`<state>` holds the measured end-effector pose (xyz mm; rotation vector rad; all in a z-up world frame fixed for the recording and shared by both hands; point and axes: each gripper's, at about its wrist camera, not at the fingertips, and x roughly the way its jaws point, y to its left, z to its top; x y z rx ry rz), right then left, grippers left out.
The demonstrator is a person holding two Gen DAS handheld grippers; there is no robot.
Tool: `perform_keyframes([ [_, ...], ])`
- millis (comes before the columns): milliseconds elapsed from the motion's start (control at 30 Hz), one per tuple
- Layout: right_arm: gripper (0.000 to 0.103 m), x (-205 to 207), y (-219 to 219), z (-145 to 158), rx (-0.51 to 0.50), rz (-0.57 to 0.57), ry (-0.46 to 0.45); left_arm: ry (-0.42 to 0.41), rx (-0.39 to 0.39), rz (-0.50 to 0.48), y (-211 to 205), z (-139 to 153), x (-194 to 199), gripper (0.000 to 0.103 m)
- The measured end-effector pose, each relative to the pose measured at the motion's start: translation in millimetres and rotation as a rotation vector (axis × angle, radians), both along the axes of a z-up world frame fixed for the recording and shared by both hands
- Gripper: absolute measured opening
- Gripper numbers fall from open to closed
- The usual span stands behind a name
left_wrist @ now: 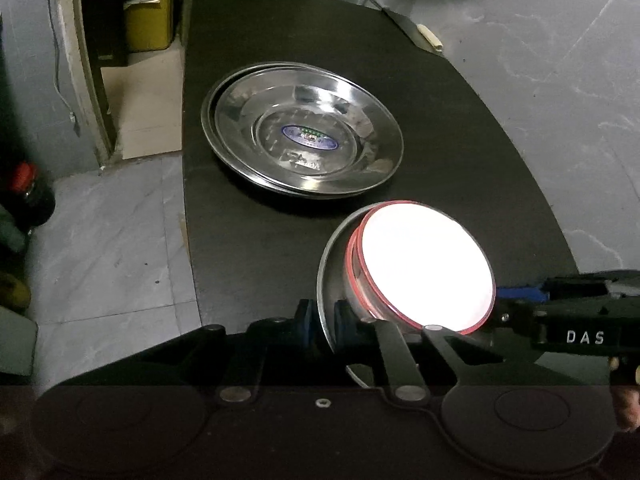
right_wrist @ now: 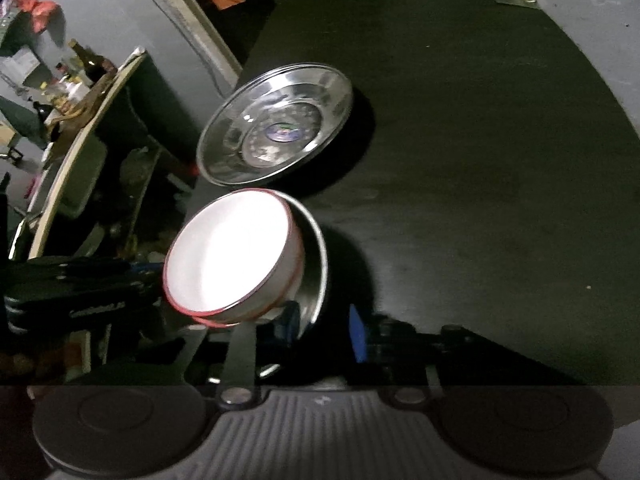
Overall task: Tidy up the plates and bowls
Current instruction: 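Grip the stainless bowl rim with both tools and lift the nested bowls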
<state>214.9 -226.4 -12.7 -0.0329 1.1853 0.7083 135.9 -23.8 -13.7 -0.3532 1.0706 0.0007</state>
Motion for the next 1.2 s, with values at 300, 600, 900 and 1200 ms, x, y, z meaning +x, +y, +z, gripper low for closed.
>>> perform_keyframes([
  [300, 0.021, 3.9, -0.9, -6.3, 0.036, 0.007, 0.045, -0.010, -0.065, 0.026, 8.4, -4.8, 0.2, 0.011],
  [600, 0.020, 2.9, -0.5, 2.0, 0.029, 0.016, 0.001, -0.014, -0.087, 0.041, 11.6, -1.7, 3.6, 0.009],
  [900, 0.020, 17.3, -8.5, 15.3, 0.055, -0.010, -0.003, -0.060, -0.105, 0.045, 12.2, 13.5, 18.1, 0.009],
  [1200, 0.021, 41.3, -11.9, 28.0, 0.076, -0.017, -0.025, -0.122, -0.100, 0.044, 10.8, 28.8, 41.9, 0.009],
])
